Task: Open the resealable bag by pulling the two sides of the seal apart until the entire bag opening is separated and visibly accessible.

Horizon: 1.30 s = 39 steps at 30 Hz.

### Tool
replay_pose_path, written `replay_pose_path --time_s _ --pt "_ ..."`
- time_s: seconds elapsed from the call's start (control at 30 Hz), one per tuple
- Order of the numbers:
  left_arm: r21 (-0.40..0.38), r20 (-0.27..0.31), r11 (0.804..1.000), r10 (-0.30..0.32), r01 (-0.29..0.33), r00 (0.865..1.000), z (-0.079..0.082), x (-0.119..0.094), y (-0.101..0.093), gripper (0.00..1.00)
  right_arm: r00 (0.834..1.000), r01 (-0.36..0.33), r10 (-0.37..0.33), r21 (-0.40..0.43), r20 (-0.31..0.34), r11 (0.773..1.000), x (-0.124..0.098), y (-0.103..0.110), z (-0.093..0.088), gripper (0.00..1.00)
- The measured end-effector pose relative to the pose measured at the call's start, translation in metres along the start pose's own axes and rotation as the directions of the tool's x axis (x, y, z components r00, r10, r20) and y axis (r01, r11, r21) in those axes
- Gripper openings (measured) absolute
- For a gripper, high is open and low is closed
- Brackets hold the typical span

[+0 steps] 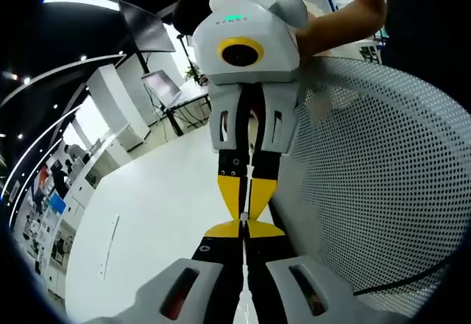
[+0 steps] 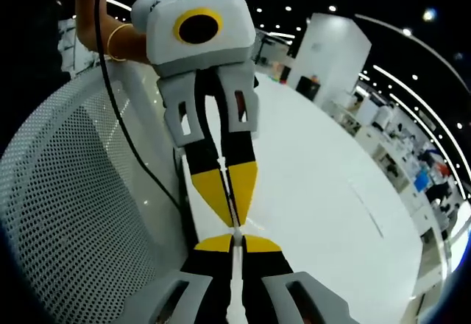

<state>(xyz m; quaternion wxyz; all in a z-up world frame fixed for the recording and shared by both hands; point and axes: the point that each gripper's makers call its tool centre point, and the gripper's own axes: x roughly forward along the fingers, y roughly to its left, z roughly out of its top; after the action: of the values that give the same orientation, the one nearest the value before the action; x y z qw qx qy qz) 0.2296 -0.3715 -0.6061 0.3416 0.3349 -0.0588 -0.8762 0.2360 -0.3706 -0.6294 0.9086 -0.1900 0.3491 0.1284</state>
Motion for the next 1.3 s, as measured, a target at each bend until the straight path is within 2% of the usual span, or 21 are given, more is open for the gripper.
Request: replay_pose_path --time_s 0.43,0.57,1.3 --pt "-0.038 0.021 0.999 0.006 -0.005 1.0 0.003 -0.009 0.006 0.0 1.0 0.017 -0.016 0.028 -0.022 0.999 -0.001 -0.005 -0.006 0.0" --pt "-0.077 0.029 0.997 0.018 -0.016 0.999 0.003 -0.015 0.009 0.0 1.0 0.023 -0.022 0.037 -0.021 0.999 -0.001 -0.006 -0.006 0.0" --pt "-0.085 0.01 0.996 0.035 -0.034 0.999 -0.006 -0.03 0.01 0.0 1.0 0.023 -0.023 0.047 -0.013 0.999 -0.001 -0.006 -0.005 0.0"
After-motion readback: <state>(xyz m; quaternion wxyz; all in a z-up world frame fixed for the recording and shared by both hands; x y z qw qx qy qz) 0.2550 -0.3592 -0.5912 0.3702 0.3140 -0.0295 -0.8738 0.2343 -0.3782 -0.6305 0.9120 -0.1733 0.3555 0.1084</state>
